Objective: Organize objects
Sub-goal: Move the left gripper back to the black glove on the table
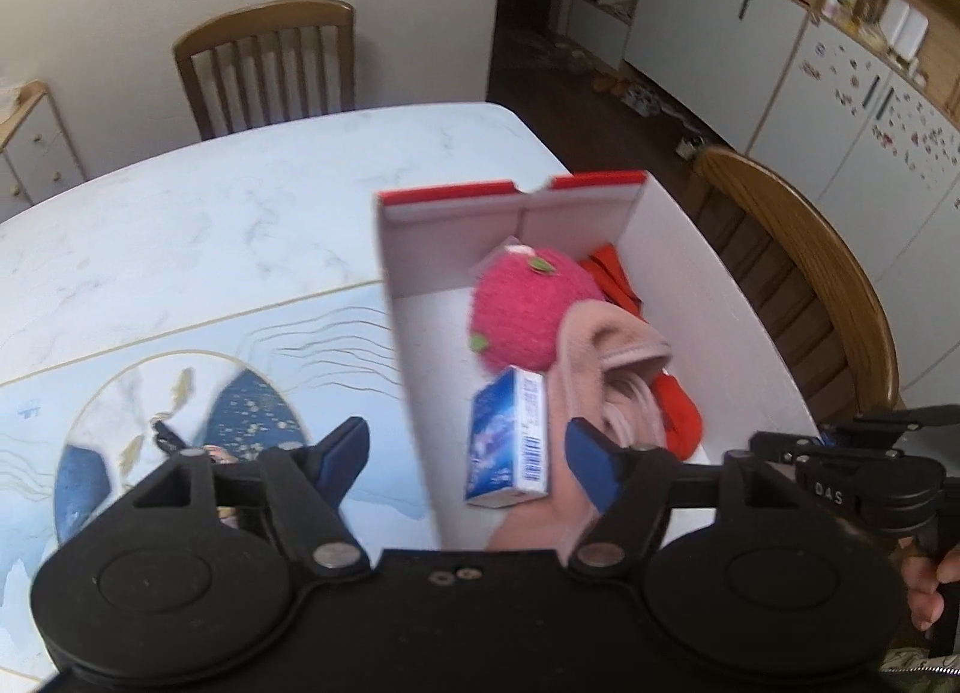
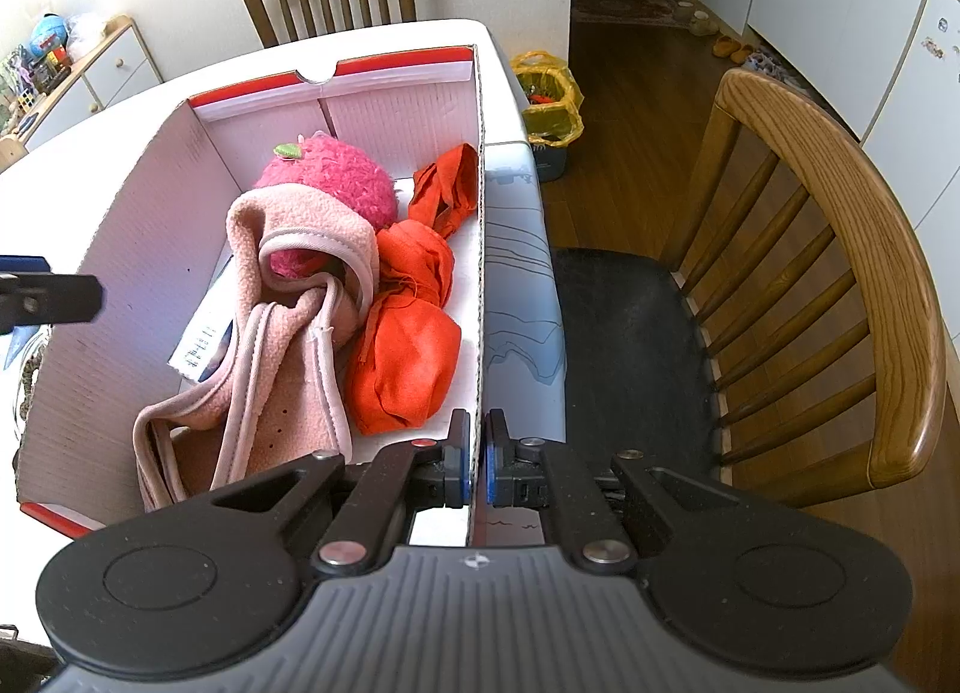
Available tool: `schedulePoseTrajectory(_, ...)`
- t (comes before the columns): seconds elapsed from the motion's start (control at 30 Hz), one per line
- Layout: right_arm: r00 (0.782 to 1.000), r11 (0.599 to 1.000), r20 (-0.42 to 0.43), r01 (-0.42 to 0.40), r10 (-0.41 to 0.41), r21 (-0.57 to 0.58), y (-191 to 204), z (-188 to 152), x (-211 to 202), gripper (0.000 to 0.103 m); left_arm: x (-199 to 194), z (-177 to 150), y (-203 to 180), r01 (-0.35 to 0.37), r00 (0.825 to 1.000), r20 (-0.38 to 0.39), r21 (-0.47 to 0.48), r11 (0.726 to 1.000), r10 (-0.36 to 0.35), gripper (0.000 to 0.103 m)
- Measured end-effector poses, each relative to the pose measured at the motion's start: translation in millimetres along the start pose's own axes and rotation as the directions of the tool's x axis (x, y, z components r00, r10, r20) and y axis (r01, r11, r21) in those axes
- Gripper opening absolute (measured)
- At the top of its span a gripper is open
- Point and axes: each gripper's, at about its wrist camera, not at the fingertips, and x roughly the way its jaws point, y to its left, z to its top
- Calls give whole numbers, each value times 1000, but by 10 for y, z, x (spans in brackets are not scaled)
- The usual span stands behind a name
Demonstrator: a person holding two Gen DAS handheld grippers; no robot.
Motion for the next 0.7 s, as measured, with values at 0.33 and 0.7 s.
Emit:
schedulePoseTrajectory(0.33,1000,1000,-1,5,-5,4,-12,-9,3,4,-129,-80,706,-125,991,29,-123,984,130,97)
schedulePoseTrajectory(0.7,1000,1000,-16,22,-22,11,6,-13,37,4,130,-469,989,-158,987,-32,-118,980,155,101)
